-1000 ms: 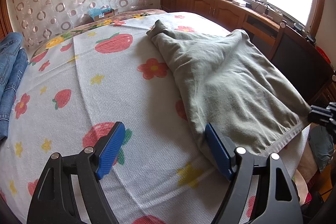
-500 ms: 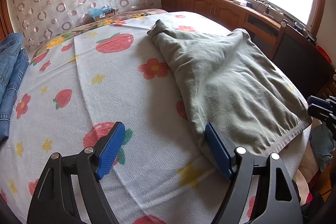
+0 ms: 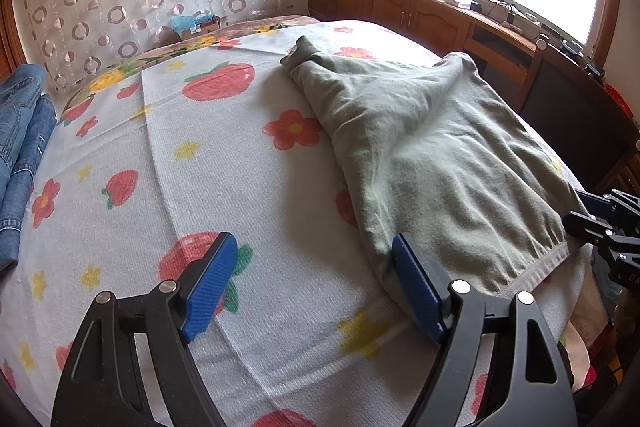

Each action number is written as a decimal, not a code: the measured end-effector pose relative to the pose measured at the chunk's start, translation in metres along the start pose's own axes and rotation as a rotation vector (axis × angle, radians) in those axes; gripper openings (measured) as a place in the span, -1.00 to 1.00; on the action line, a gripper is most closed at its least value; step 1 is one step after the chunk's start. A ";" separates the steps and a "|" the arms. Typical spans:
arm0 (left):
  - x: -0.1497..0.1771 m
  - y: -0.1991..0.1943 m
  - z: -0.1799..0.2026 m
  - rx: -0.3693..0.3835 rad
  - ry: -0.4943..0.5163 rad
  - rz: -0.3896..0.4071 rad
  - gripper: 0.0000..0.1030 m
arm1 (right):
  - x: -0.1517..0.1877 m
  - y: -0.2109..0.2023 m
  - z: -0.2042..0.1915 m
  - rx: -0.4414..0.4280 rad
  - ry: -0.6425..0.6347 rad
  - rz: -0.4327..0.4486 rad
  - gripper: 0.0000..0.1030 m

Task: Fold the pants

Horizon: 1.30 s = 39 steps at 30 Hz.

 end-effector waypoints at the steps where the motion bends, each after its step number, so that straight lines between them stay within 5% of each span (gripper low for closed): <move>1: 0.000 0.000 0.000 -0.001 0.000 0.000 0.56 | 0.000 0.000 0.000 0.004 -0.004 0.001 -0.15; 9: 0.003 -0.008 -0.001 -0.015 -0.008 -0.012 0.56 | 0.002 0.000 -0.003 0.024 -0.013 0.005 -0.12; 14: 0.010 -0.028 0.006 0.083 -0.007 0.011 0.54 | 0.004 -0.003 0.001 0.015 0.002 0.005 -0.12; 20: 0.019 -0.029 0.015 0.135 -0.004 -0.017 0.14 | 0.005 -0.005 0.003 -0.004 0.005 0.003 -0.13; 24: 0.023 -0.022 0.023 0.149 0.003 -0.046 -0.05 | 0.005 -0.004 0.002 -0.015 0.005 0.003 -0.23; 38: 0.033 -0.027 0.033 0.114 0.029 -0.034 -0.07 | 0.004 -0.002 -0.002 -0.074 -0.002 0.005 -0.66; 39: 0.033 -0.026 0.034 0.122 0.030 -0.034 -0.19 | 0.003 -0.002 -0.004 -0.077 -0.004 0.006 -0.71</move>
Point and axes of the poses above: each gripper's, at about its wrist camera, not at the fingertips, and y roughly the way its jaws point, z to its right, x to its underside, the point moved 3 cm from there along y, roughly the way its jaws point, and after that the axes turned 10 degrees about -y, right-handed, at the moved point
